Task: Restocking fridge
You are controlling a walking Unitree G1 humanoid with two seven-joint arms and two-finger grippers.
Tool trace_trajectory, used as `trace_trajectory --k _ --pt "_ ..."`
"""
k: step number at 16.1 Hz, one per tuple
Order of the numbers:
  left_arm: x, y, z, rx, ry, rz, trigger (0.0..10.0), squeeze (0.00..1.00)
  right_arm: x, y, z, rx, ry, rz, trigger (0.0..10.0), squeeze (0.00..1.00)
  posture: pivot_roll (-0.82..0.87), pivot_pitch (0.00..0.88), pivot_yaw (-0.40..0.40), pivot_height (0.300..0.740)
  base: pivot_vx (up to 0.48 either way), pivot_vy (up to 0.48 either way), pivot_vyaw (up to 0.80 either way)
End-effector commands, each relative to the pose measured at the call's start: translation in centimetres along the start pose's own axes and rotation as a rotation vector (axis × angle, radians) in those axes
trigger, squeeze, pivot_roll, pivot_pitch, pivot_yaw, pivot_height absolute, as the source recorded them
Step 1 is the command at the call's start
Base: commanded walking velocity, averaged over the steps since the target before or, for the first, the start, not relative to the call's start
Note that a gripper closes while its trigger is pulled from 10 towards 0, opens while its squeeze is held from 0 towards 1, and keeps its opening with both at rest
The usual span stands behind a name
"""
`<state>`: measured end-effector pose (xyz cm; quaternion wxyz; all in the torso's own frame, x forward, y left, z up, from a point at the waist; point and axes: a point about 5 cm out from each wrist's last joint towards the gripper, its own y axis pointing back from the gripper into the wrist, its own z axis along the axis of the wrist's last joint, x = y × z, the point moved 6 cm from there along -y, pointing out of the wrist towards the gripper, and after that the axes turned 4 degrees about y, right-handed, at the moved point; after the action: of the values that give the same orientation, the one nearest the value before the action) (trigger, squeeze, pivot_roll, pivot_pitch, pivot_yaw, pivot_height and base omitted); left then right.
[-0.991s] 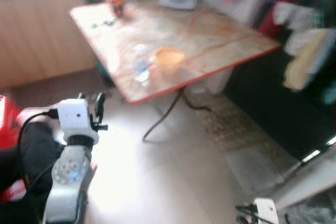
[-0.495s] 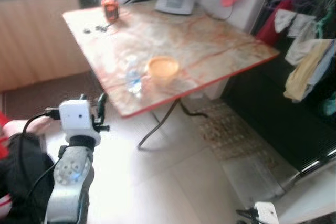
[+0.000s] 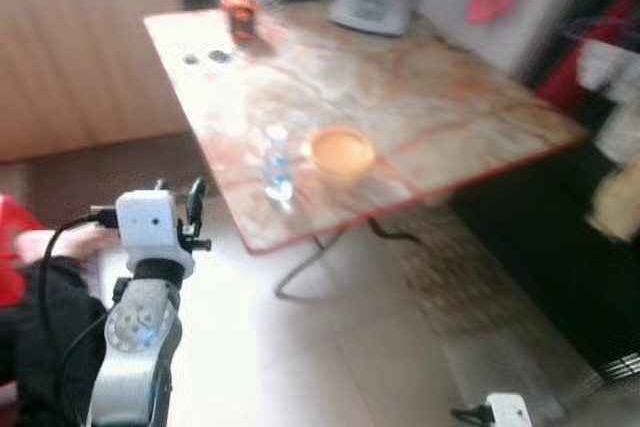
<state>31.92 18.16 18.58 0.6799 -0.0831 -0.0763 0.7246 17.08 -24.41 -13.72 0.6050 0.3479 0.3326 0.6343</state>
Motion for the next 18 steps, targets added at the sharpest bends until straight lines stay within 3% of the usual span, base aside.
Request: trace_trajectory --k 1,6,10,14,15,17,18 --pt "-1.0 0.0 0.3 -0.007 0.004 -0.032 10.0 0.00 -0.7 0.3 -0.9 0.020 -0.009 -0.021 10.0 0.00 0.06 0.069 -0.116 0.740 0.300 0.000 0.00" --pt "-1.4 -0.1 0.5 -0.017 -0.003 -0.050 10.0 0.00 -0.6 0.3 -0.9 0.020 -0.014 -0.025 10.0 0.00 0.06 0.067 -0.116 0.740 0.296 0.000 0.00" --pt "-2.6 -0.1 1.9 -0.062 -0.022 -0.103 10.0 0.00 -0.6 0.3 -0.9 0.019 -0.012 -0.025 10.0 0.00 0.06 0.072 -0.119 0.740 0.299 0.000 0.00" --pt "-5.4 -0.3 5.5 -0.170 -0.065 -0.233 10.0 0.00 -0.6 0.3 -0.8 0.013 -0.022 -0.027 10.0 0.00 0.07 0.077 -0.121 0.740 0.298 0.000 0.00" --pt "-7.8 -0.2 8.6 -0.262 -0.095 -0.343 10.0 0.00 -0.7 0.3 -0.7 0.007 -0.034 -0.034 10.0 0.00 0.07 0.079 -0.121 0.740 0.000 0.000 0.00" --pt "-9.5 0.1 9.8 -0.292 -0.101 -0.422 10.0 0.00 -0.7 0.3 -0.7 0.009 -0.025 -0.032 10.0 0.00 0.08 0.079 -0.122 0.740 0.000 0.000 0.00" --pt "-10.3 0.4 9.3 -0.258 -0.097 -0.465 10.0 0.00 -0.7 0.3 -0.7 0.012 -0.020 -0.030 10.0 0.00 0.08 0.078 -0.120 0.740 0.000 0.000 0.00"
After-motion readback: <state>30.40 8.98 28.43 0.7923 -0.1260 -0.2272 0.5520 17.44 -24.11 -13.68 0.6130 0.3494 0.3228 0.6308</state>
